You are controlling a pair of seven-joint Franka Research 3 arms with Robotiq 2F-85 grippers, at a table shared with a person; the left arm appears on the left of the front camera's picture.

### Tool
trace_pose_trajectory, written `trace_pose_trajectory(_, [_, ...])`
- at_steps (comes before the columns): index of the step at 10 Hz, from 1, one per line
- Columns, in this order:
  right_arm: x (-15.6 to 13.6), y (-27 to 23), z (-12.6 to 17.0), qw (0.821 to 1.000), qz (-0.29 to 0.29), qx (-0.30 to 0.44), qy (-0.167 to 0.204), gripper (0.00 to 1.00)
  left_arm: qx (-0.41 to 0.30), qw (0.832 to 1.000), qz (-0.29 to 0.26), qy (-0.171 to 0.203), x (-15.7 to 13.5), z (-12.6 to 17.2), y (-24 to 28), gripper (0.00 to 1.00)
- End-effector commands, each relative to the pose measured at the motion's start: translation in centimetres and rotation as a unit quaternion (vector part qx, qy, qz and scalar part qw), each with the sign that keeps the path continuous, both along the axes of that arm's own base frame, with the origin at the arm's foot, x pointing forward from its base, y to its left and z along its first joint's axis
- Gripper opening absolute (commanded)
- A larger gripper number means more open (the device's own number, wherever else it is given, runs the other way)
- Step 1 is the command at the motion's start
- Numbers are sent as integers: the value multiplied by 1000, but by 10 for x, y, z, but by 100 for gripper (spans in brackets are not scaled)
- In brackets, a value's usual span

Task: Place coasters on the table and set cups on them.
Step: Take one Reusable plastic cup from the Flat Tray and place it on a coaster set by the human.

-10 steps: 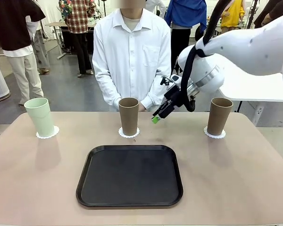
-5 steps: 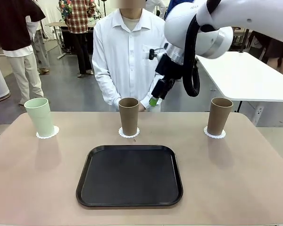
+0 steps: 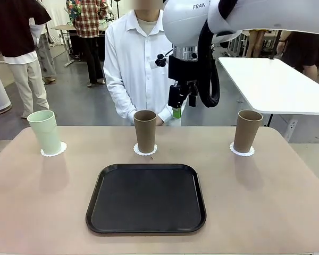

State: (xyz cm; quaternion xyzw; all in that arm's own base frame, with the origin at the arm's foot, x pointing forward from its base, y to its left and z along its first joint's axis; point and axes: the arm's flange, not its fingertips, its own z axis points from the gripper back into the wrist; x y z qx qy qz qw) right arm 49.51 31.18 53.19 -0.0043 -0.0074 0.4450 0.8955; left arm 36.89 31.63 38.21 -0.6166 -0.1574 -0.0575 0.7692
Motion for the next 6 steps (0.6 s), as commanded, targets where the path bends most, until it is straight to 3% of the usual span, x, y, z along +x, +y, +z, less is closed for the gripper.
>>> trace_pose_trajectory(1, [-3, -2, 0, 1000, 1, 2, -10, 100, 1, 1000, 2, 1, -2, 3, 0, 100])
trace_pose_trajectory(6, [-3, -2, 0, 1000, 1, 2, -10, 100, 1, 1000, 2, 1, -2, 3, 0, 100])
